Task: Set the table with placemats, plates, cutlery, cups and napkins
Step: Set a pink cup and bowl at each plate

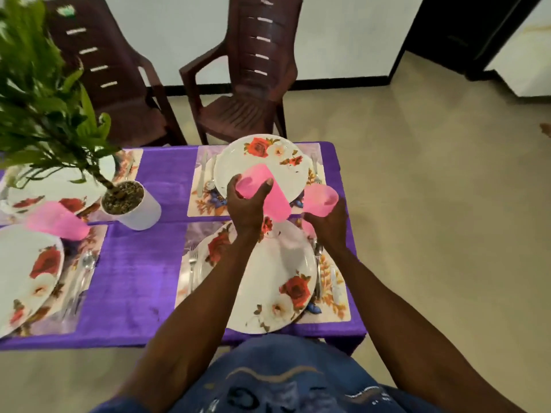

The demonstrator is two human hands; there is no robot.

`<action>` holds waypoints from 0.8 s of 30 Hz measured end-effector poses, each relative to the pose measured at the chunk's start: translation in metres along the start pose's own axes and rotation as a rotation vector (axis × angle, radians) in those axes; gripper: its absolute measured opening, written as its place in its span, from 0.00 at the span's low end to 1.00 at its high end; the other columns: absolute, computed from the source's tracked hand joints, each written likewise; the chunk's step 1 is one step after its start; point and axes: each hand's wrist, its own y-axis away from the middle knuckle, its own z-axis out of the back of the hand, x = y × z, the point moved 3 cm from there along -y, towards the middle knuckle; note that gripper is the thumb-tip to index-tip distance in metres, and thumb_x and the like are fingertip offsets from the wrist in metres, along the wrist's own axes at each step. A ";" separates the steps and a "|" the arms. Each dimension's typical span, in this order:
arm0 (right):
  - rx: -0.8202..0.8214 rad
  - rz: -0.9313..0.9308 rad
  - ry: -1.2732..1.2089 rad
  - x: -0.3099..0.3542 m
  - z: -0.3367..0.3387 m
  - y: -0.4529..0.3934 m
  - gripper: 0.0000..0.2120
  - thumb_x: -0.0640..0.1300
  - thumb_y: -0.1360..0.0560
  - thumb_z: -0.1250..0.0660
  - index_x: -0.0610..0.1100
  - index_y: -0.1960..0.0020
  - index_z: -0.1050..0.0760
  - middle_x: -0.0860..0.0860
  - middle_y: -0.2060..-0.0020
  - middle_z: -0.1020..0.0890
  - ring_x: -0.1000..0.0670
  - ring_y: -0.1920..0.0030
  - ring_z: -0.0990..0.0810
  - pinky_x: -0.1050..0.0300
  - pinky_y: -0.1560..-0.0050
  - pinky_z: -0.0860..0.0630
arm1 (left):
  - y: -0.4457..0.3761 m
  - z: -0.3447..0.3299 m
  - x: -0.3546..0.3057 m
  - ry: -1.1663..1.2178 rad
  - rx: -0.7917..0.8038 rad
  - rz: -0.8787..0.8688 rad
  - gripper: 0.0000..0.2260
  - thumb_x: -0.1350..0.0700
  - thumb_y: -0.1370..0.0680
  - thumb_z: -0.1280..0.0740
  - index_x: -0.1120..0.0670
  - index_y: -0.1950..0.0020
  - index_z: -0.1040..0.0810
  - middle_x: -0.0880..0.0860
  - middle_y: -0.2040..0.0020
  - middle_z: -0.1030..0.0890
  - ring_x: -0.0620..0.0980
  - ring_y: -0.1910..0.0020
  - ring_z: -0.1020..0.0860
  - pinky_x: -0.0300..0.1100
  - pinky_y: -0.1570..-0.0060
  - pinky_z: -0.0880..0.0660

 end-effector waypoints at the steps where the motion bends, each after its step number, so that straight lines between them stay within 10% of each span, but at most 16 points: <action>1: 0.029 0.019 -0.020 -0.001 0.002 -0.003 0.42 0.49 0.45 0.21 0.45 0.35 0.33 0.46 0.42 0.23 0.43 0.42 0.24 0.44 0.45 0.23 | 0.009 0.001 0.006 -0.018 -0.023 0.003 0.37 0.37 0.36 0.23 0.48 0.32 0.29 0.48 0.37 0.24 0.50 0.38 0.26 0.53 0.40 0.23; 10: 0.203 0.097 -0.003 0.003 -0.008 -0.018 0.40 0.48 0.37 0.21 0.48 0.30 0.38 0.47 0.40 0.22 0.43 0.43 0.21 0.44 0.49 0.20 | 0.052 0.026 0.030 -0.185 -0.087 -0.026 0.37 0.38 0.37 0.21 0.49 0.32 0.29 0.49 0.39 0.22 0.50 0.42 0.24 0.53 0.42 0.22; 18: 0.266 0.109 0.016 -0.014 -0.023 -0.021 0.36 0.42 0.34 0.20 0.42 0.32 0.35 0.47 0.43 0.21 0.50 0.46 0.24 0.64 0.55 0.28 | 0.057 0.041 0.035 -0.282 -0.041 -0.051 0.39 0.33 0.40 0.24 0.47 0.34 0.29 0.47 0.41 0.22 0.51 0.43 0.24 0.53 0.45 0.21; 24: 0.276 0.096 0.024 -0.022 -0.027 -0.019 0.38 0.46 0.34 0.20 0.41 0.31 0.35 0.45 0.42 0.22 0.51 0.46 0.24 0.55 0.48 0.24 | 0.056 0.042 0.041 -0.320 -0.022 -0.048 0.40 0.30 0.41 0.25 0.46 0.34 0.29 0.46 0.41 0.22 0.50 0.43 0.23 0.53 0.45 0.21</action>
